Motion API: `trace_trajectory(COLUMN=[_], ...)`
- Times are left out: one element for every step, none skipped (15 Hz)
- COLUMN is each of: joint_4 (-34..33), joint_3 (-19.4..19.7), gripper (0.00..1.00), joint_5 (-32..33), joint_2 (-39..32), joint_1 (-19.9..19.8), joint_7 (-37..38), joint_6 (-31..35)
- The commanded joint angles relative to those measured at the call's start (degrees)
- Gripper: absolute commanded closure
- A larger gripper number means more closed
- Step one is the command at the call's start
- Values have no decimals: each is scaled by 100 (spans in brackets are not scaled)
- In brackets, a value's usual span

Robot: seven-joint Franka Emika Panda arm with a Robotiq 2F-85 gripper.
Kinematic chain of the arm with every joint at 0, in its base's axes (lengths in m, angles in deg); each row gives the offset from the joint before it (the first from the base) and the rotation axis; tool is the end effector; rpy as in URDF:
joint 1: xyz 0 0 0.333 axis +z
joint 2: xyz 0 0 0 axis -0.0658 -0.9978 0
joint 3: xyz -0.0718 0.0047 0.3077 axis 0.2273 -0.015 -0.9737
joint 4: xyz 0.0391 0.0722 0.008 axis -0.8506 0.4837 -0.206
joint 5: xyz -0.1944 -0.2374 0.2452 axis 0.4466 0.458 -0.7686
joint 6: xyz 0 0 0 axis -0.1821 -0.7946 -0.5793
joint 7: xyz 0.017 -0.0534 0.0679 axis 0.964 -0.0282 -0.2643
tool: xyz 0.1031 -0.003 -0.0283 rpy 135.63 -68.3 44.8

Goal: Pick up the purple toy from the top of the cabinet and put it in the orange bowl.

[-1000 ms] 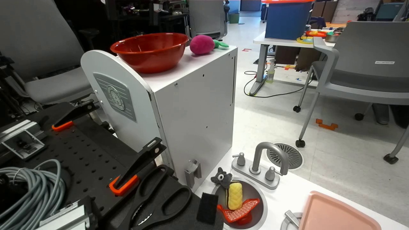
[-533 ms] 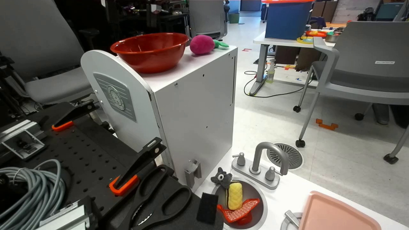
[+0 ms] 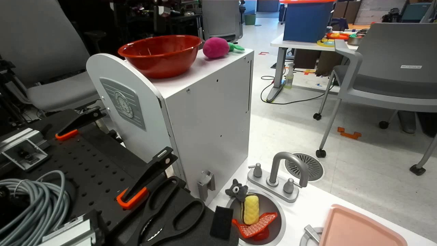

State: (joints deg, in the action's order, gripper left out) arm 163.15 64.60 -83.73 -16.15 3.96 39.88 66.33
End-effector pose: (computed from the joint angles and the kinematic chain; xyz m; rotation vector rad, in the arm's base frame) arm 0.4898 0.0029 0.3125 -3.0636 -0.3459 0.4208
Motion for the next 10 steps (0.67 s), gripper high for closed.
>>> trace_trajectory(joint_4=[355, 382, 406, 388, 324, 232, 129, 22, -44, -138], joint_3=[102, 126, 142, 151, 153, 141, 124, 112, 108, 106], gripper=[0, 0, 0, 0, 0, 0, 0, 0, 0, 0], joint_5=[4, 25, 54, 80, 75, 137, 278, 511, 664, 835], joint_2=[353, 380, 403, 391, 346, 282, 212, 142, 107, 53], joint_1=[-120, -143, -162, -174, -178, -165, -144, -128, -121, -113], joint_7=[160, 184, 189, 185, 163, 198, 319, 511, 619, 753], joint_6=[167, 160, 172, 162, 137, 90, 19, -62, -88, -135])
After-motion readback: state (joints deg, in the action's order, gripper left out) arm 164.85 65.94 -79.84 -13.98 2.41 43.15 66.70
